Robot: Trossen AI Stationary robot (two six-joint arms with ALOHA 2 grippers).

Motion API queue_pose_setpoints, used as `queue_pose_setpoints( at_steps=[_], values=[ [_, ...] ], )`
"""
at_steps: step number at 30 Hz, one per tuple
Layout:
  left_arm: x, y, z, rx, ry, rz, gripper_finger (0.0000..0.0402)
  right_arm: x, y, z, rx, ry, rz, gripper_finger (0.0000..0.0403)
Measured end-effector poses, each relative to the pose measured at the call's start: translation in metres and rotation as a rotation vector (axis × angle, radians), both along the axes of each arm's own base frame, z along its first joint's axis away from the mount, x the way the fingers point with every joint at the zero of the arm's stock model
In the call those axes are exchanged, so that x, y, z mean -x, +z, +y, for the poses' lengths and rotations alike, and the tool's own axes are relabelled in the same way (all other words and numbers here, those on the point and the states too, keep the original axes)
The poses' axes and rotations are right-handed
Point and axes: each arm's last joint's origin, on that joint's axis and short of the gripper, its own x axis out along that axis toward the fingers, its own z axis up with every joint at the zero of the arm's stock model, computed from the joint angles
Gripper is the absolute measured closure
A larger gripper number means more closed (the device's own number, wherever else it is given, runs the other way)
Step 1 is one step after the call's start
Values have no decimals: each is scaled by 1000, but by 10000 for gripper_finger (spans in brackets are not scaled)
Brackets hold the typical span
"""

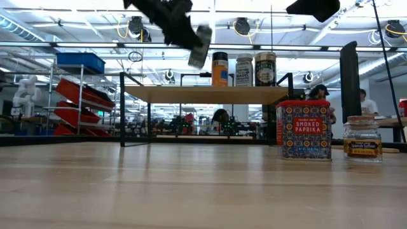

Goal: Shelf spices
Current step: Put the green seasoning bottle on the shelf

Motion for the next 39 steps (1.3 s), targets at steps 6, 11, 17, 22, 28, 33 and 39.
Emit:
queue_pose_setpoints(
  at_steps=[6, 11, 17, 22, 28, 33, 39],
  values=[
    [4, -23, 11, 31, -41, -48, 189, 1, 0, 3, -4, 14, -1, 87],
    [8, -35, 17, 31, -26, -26, 189, 1, 0, 3, -17, 8, -1, 87],
    [12, -53, 24, 30, -28, 14, 189, 1, 0, 3, -18, 7, -1, 87],
    [12, -57, 25, 20, -59, -14, 189, 1, 0, 3, -19, 7, -1, 87],
    [9, -55, 28, -8, -112, -65, 189, 1, 0, 3, -19, 7, -1, 87],
    [9, -56, 29, -9, -114, -59, 189, 1, 0, 3, -19, 7, -1, 87],
    [3, -66, 36, -18, -115, -44, 189, 1, 0, 3, -19, 7, -1, 87]
  ],
)
